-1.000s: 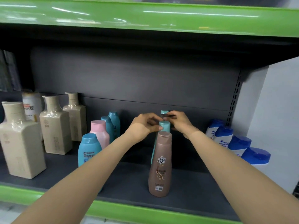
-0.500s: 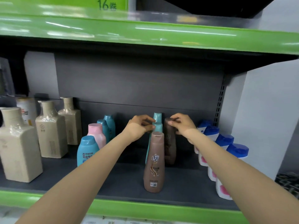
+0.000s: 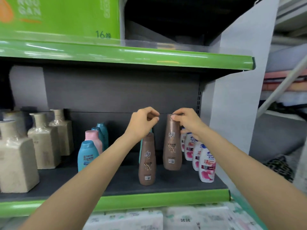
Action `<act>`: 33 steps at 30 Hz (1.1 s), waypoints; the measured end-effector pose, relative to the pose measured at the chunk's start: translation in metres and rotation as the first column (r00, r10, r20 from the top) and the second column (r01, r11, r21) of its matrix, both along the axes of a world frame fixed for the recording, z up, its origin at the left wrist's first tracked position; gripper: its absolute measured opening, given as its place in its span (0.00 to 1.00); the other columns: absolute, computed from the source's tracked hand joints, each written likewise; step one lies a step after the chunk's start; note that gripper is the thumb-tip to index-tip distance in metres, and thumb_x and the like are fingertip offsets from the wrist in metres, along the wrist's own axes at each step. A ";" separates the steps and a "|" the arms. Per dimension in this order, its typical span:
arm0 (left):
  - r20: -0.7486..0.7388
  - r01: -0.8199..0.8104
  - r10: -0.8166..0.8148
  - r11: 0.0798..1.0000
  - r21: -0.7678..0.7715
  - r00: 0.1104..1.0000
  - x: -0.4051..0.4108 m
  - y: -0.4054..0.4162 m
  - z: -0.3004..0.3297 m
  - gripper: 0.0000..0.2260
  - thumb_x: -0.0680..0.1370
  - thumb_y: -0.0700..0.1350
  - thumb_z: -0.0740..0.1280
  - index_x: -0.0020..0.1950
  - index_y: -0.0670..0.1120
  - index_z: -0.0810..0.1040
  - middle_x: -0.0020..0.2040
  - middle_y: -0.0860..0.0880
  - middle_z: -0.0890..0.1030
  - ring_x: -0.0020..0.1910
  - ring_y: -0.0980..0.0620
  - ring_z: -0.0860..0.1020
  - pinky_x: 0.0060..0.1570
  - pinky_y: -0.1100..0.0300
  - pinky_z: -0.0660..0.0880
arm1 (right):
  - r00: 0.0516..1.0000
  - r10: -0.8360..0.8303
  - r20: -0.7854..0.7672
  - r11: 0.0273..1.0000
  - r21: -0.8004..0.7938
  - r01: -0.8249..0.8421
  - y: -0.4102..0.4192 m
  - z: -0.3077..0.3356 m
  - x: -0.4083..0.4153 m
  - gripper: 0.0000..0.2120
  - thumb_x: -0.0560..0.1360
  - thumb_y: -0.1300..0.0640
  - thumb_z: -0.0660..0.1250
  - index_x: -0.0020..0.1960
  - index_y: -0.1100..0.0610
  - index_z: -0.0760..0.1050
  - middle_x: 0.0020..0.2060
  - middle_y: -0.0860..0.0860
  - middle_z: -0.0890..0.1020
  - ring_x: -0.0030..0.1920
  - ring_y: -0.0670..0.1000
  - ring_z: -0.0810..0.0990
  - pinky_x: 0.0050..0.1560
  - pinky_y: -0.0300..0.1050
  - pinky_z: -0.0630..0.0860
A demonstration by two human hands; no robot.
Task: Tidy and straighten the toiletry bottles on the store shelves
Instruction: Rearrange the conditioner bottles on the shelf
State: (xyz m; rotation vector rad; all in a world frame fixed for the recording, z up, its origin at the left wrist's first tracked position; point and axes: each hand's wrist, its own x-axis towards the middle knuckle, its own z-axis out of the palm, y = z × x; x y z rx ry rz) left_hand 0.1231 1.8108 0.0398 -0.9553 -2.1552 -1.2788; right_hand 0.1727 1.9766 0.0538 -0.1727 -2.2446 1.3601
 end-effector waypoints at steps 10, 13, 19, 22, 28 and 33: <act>0.137 0.155 -0.145 0.986 -0.062 0.980 0.048 -0.006 -0.033 0.12 0.76 0.46 0.67 0.59 0.47 0.77 0.49 0.55 0.79 0.48 0.60 0.77 0.42 0.79 0.70 | 0.995 0.100 -0.019 0.972 -0.213 -0.102 -0.021 -0.017 0.059 0.08 0.77 0.59 0.65 0.55 0.59 0.77 0.42 0.53 0.80 0.39 0.50 0.81 0.36 0.46 0.78; 0.165 0.161 -0.144 0.982 -0.097 0.976 0.049 -0.015 -0.040 0.12 0.75 0.47 0.69 0.57 0.46 0.79 0.46 0.54 0.81 0.46 0.59 0.78 0.45 0.74 0.71 | 0.992 0.118 -0.043 0.947 -0.295 -0.125 -0.028 -0.022 0.065 0.08 0.77 0.59 0.65 0.55 0.60 0.77 0.42 0.53 0.81 0.38 0.50 0.82 0.34 0.45 0.79; 0.300 0.267 -0.199 0.942 -0.204 0.933 0.050 -0.047 -0.054 0.11 0.72 0.50 0.72 0.52 0.50 0.79 0.46 0.54 0.82 0.47 0.56 0.80 0.52 0.60 0.75 | 0.981 0.102 -0.168 0.786 -0.591 -0.183 -0.035 -0.035 0.073 0.06 0.78 0.61 0.64 0.54 0.62 0.74 0.44 0.57 0.80 0.45 0.55 0.81 0.45 0.53 0.80; 0.313 0.288 -0.198 0.917 -0.275 0.929 0.046 -0.065 -0.056 0.12 0.68 0.56 0.74 0.47 0.53 0.80 0.46 0.51 0.83 0.48 0.51 0.81 0.54 0.52 0.76 | 0.975 0.070 -0.209 0.704 -0.682 -0.197 -0.039 -0.046 0.074 0.04 0.78 0.61 0.64 0.51 0.61 0.75 0.44 0.57 0.81 0.46 0.56 0.81 0.40 0.51 0.80; 0.253 0.218 -0.148 0.936 -0.276 0.956 0.048 -0.087 -0.060 0.18 0.64 0.59 0.75 0.48 0.51 0.80 0.44 0.49 0.83 0.46 0.48 0.81 0.52 0.48 0.77 | 0.960 0.069 -0.270 0.632 -0.733 -0.251 -0.046 -0.055 0.070 0.06 0.78 0.61 0.63 0.53 0.61 0.76 0.48 0.57 0.82 0.50 0.55 0.82 0.41 0.50 0.80; 0.078 0.089 -0.072 0.968 -0.235 0.994 0.053 -0.092 -0.062 0.12 0.69 0.50 0.75 0.50 0.52 0.79 0.43 0.56 0.82 0.43 0.58 0.80 0.43 0.66 0.76 | 0.968 0.094 -0.234 0.762 -0.608 -0.221 -0.045 -0.050 0.071 0.13 0.79 0.59 0.62 0.62 0.60 0.73 0.52 0.56 0.81 0.53 0.54 0.82 0.53 0.47 0.79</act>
